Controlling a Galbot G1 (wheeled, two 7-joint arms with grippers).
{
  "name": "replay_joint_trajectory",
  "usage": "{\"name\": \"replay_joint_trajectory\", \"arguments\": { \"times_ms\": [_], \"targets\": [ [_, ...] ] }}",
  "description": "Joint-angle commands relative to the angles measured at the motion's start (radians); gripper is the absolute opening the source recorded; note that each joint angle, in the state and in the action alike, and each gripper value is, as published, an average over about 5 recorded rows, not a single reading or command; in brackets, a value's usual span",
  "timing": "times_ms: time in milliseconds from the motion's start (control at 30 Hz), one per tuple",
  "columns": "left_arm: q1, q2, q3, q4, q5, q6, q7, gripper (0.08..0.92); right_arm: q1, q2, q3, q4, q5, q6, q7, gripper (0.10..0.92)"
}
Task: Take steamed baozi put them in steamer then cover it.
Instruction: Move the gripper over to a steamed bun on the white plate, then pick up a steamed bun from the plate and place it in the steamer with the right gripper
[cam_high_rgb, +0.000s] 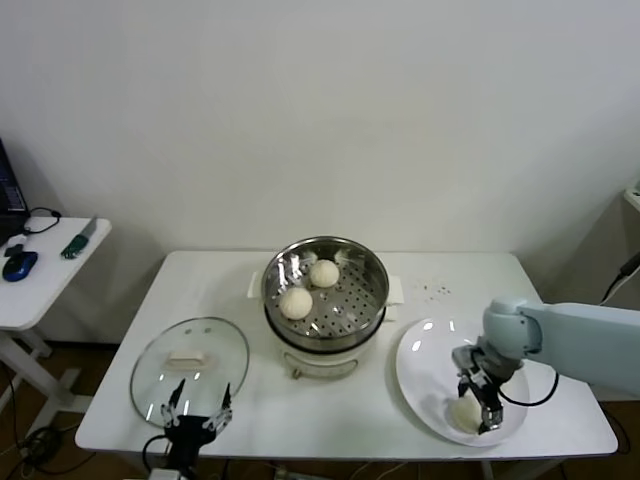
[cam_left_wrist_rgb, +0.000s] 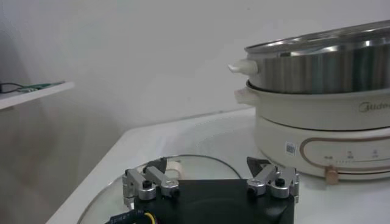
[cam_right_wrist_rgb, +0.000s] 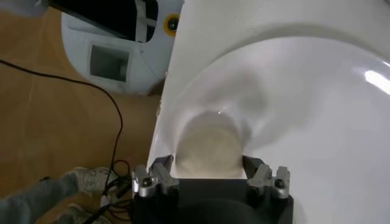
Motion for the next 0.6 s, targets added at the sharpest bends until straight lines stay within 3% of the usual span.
{"name": "replay_joint_trajectory", "arguments": {
  "times_ms": [33, 333, 600],
  "targets": [
    [0.002, -0.001, 0.0, 0.0, -0.001, -0.001, 0.0, 0.823, -0.005, 0.011, -0.009, -0.007, 0.001, 0.001, -0.004, 0.738],
    [0.002, -0.001, 0.0, -0.001, -0.001, -0.002, -0.001, 0.823, 0.008, 0.011, -0.002, -0.016, -0.004, 0.016, -0.004, 0.684],
    [0.006, -0.001, -0.001, -0.005, -0.001, -0.003, 0.0, 0.823, 0.121, 0.031, -0.046, -0.012, -0.077, 0.155, -0.031, 0.672]
  ]
}}
